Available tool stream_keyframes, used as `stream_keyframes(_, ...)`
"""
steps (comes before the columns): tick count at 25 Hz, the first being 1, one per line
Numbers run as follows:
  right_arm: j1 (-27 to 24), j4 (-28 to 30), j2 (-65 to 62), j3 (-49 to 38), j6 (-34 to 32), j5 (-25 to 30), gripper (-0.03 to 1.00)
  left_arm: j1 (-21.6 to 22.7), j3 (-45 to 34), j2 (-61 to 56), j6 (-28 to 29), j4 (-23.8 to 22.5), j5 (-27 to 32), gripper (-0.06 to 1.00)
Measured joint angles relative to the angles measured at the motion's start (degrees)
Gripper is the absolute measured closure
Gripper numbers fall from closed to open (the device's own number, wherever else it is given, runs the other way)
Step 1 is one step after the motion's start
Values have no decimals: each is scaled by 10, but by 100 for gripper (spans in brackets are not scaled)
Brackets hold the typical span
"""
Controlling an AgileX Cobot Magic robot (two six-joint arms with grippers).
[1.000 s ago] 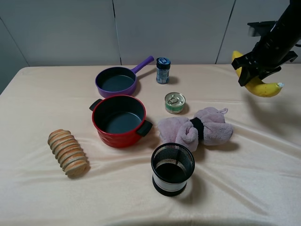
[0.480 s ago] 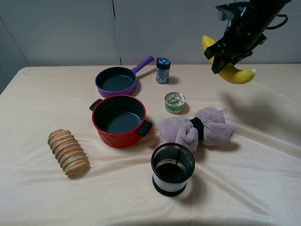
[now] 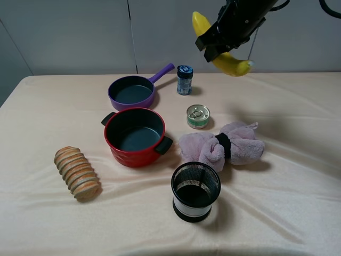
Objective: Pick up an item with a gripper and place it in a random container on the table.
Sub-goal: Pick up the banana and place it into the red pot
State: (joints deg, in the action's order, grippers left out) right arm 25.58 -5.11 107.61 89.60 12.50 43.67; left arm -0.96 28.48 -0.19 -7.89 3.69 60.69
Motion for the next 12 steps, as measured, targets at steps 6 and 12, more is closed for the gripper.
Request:
stream_keyframes(6, 36, -8, 0, 0, 0, -86, 67, 0, 0, 0, 0, 0, 0, -5)
stream_keyframes(12, 65, -15, 0, 0, 0, -156, 67, 0, 0, 0, 0, 0, 0, -5)
